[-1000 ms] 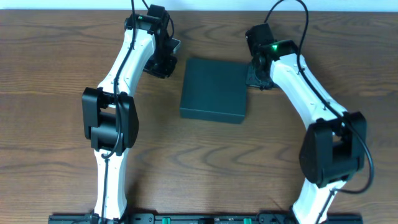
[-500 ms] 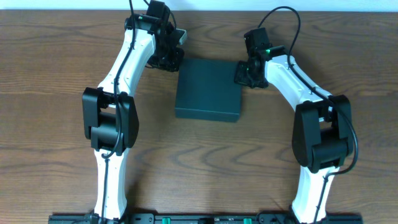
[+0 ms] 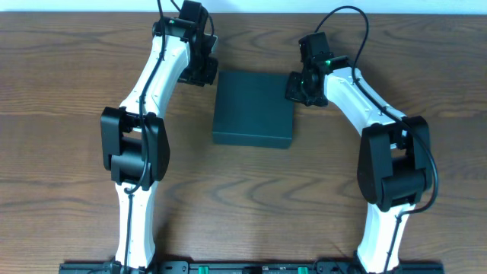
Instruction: Pack container
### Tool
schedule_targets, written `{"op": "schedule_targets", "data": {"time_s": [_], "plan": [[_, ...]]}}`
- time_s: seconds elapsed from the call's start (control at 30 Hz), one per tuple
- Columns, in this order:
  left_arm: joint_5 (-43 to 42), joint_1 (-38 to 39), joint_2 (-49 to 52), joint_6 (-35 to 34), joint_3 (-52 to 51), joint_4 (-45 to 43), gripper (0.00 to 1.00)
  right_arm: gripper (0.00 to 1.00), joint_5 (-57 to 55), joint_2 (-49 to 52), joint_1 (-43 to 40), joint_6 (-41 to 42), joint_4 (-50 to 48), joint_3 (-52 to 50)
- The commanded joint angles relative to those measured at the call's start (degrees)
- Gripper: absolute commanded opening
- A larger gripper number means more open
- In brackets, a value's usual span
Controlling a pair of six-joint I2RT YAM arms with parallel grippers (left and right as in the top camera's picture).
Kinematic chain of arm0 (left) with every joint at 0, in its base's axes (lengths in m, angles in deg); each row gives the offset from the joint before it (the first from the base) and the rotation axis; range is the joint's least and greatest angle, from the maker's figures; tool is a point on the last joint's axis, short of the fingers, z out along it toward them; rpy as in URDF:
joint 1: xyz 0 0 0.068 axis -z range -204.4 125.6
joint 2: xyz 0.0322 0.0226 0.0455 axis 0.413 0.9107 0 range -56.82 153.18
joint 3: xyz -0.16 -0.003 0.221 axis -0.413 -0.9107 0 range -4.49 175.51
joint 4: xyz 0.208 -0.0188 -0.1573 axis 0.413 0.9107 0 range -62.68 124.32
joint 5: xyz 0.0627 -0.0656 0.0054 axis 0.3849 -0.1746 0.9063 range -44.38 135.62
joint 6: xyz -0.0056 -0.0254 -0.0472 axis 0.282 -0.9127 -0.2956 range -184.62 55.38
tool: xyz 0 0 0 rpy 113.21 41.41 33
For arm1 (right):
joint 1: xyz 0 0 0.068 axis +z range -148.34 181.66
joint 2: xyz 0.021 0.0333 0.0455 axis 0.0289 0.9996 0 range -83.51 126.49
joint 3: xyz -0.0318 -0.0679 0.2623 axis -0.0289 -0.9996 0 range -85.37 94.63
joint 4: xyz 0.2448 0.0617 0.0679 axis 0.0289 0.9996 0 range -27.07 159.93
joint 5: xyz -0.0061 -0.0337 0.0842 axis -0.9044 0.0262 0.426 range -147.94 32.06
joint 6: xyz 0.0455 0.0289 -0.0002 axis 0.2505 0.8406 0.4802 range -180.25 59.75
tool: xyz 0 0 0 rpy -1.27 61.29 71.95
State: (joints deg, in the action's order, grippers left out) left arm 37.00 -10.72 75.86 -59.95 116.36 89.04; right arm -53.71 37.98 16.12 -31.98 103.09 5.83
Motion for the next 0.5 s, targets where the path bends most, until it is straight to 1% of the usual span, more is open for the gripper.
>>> {"op": "schedule_targets", "data": {"time_s": [0.0, 0.13, 0.27, 0.37, 0.47], "plan": [[-1.9, 1.0, 1.1, -1.5, -3.1, -1.4, 0.06, 0.02, 1.2, 0.5, -0.2, 0.9, -0.2, -0.1], [-2.0, 2.6, 1.1, -2.6, -7.8, -4.2, 0.06, 0.02, 1.2, 0.5, -0.3, 0.9, -0.2, -0.1], [-2.3, 4.4, 1.1, -3.8, -8.6, -6.4, 0.06, 0.02, 1.5, 0.5, -0.3, 1.2, -0.4, -0.1], [-5.8, 4.7, 1.1, -4.8, -8.6, -8.5, 0.06, 0.02, 3.3, 0.5, -0.4, 2.6, -1.1, -0.1], [-7.8, 4.8, 1.1, -7.3, -8.6, -10.5, 0.06, 0.02, 7.9, 0.5, -0.9, 4.3, -3.3, -0.1]]}}
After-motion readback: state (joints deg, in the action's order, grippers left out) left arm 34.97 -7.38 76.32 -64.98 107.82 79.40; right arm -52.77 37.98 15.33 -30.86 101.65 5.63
